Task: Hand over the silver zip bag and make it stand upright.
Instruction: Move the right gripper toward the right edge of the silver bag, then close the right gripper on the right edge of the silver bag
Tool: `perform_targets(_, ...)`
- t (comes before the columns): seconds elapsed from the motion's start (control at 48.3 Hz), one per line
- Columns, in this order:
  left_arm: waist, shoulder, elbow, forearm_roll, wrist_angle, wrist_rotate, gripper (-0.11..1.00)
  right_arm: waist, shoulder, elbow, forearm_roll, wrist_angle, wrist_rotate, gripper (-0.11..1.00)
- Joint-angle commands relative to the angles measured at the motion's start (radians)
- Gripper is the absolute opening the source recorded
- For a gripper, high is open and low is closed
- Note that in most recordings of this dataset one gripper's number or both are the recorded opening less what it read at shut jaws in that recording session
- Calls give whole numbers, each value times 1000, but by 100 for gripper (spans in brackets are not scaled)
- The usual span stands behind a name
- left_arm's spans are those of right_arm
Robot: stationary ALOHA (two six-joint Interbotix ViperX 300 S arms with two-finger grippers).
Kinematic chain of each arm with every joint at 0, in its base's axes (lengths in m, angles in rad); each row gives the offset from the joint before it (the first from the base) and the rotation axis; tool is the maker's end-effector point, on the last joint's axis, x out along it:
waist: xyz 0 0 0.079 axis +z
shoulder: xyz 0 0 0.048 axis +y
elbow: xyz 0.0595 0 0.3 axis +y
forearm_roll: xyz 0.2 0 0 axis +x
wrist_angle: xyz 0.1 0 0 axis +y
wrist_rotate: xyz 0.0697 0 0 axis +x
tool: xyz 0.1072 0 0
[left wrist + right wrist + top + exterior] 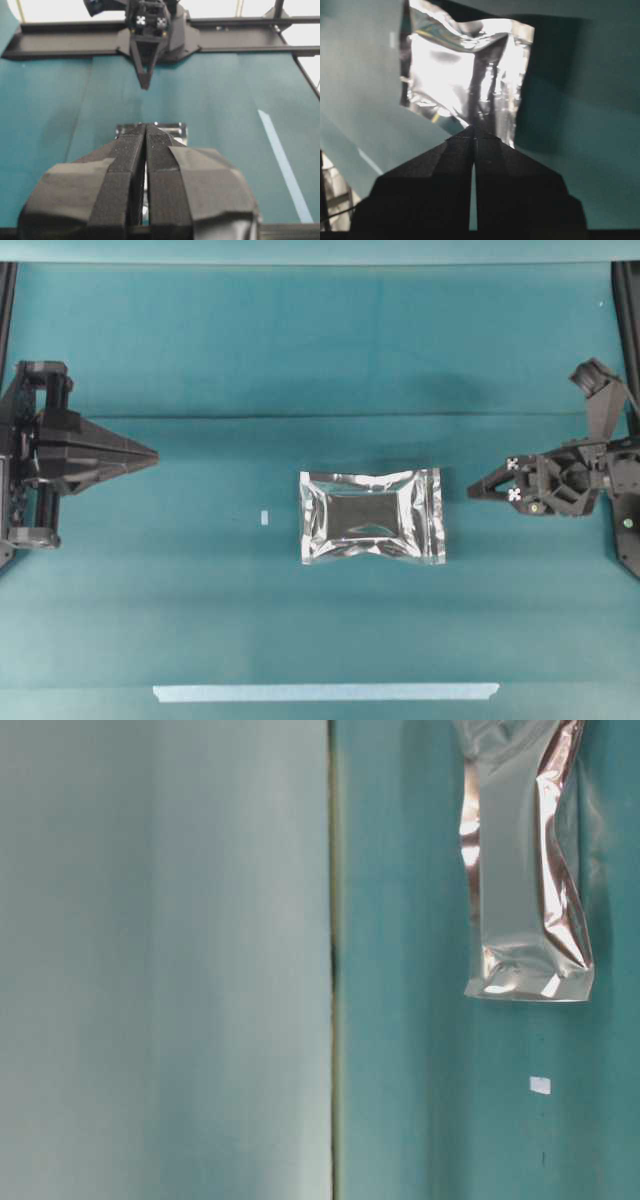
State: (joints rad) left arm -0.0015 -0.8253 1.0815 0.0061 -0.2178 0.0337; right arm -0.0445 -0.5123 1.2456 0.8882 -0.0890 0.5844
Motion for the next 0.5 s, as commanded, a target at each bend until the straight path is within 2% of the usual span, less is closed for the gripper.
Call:
perform_targets(0.0, -9, 3, -28, 2, -5, 2, -1, 8, 23, -11, 15, -3, 18, 12)
perform_targets(0.062, -12, 3, -28, 2, -5, 2, -1, 17, 43, -15, 18, -8, 29, 25)
perform_targets(0.228, -8, 11, -21, 2, 12, 3, -1, 35, 110, -58, 21, -14, 64, 72)
perform_targets(0.29, -8, 17, -21, 2, 25, 3, -1, 49, 138, -74, 21, -25, 66, 85)
perform_targets(0.352, -8, 20, -21, 2, 28, 3, -1, 61, 167, -83, 21, -54, 74, 90)
perform_targets(0.476, -8, 25, -21, 2, 28, 2, -1, 71, 235, -106, 26, -101, 95, 85)
